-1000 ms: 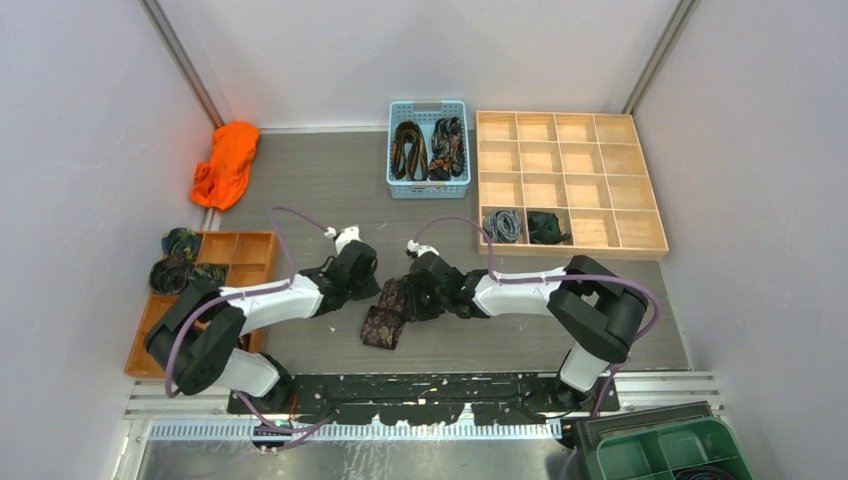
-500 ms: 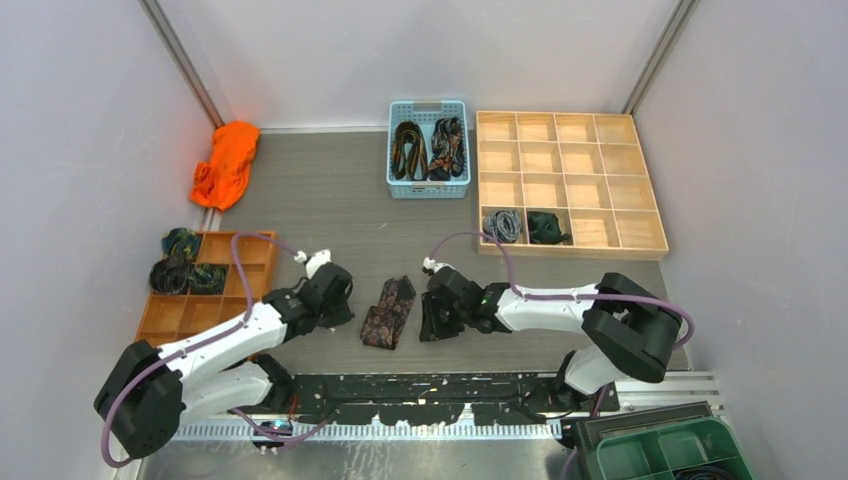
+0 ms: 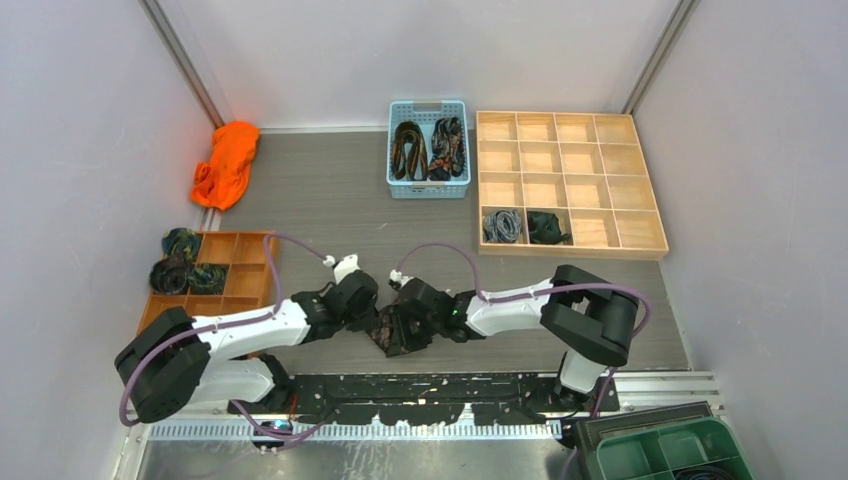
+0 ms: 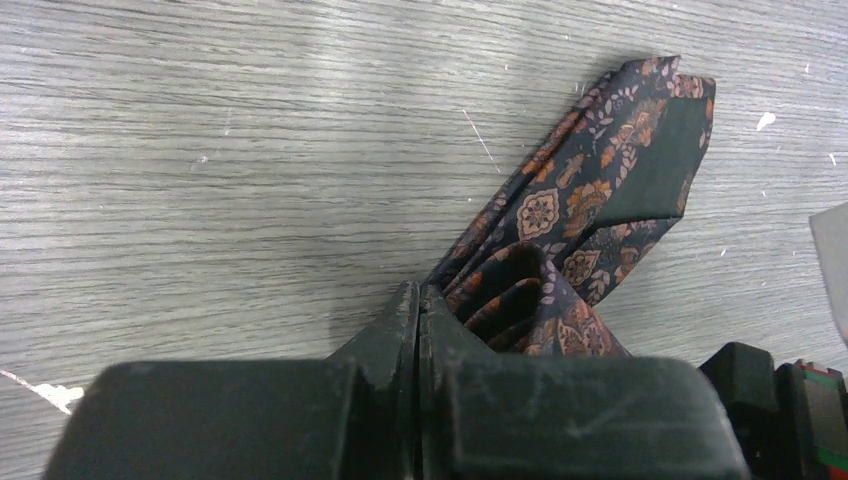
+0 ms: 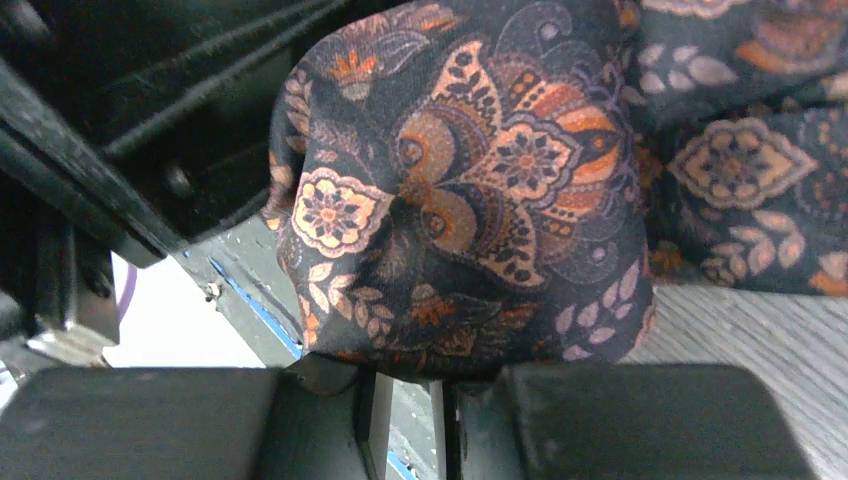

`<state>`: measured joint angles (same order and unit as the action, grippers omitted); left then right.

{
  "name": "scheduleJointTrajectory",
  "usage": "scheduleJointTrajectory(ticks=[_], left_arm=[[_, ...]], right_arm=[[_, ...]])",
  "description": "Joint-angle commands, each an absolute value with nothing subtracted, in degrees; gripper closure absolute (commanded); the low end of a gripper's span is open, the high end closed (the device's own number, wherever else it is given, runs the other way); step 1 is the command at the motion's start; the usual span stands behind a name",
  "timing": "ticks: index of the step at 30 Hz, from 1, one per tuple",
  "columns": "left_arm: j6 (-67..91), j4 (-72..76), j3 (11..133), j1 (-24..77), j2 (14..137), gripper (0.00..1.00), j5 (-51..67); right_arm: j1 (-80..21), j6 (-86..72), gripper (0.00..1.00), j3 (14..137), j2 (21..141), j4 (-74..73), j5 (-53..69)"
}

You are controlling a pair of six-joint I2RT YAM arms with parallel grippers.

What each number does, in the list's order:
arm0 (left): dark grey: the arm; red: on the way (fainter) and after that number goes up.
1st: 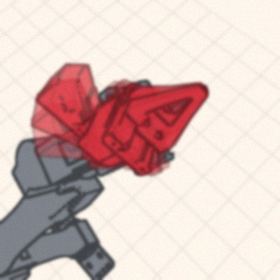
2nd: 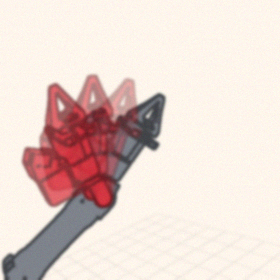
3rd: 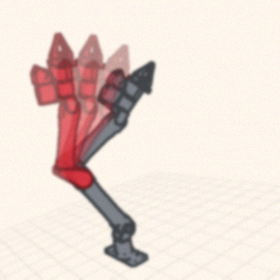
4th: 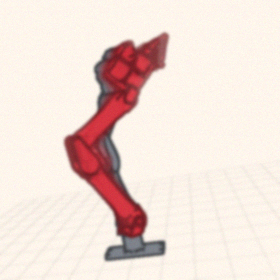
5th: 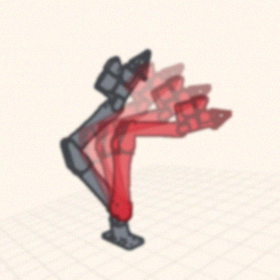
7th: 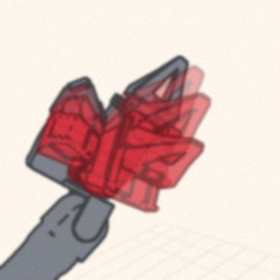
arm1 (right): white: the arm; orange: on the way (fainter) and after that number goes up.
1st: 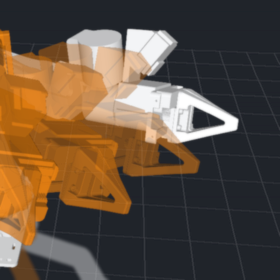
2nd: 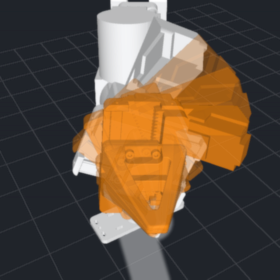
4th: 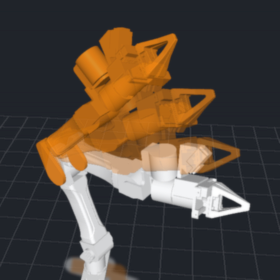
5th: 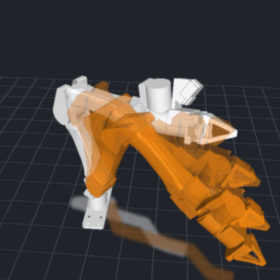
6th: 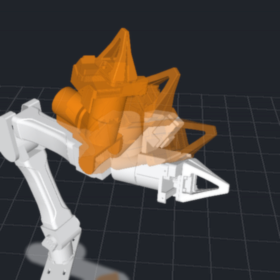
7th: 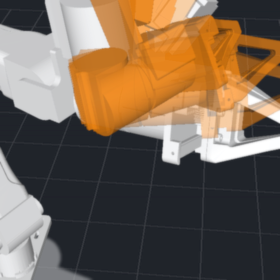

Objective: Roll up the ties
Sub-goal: Roll the tie at the center of the board.

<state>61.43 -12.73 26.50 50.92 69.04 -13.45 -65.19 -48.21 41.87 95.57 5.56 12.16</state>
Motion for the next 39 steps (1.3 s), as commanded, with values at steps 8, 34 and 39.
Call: scheduleJointTrajectory(ticks=[8, 34, 39], left_arm=[[60.5, -28.9, 27.7, 51.5, 64.8, 1.00, -21.3], [62.5, -75.1, 59.8, 51.1, 20.6, 1.00, -59.5], [64.8, -79.2, 61.3, 51.1, 21.2, 1.00, -59.7]], right_arm=[[-65.5, -45.0, 0.76, 42.2, 96.3, -5.4, 4.9], [-83.4, -18.2, 0.43, 75.1, 95.4, -44.5, -31.0], [-86.0, -11.6, 0.27, 78.9, 99.8, -41.2, -33.1]])
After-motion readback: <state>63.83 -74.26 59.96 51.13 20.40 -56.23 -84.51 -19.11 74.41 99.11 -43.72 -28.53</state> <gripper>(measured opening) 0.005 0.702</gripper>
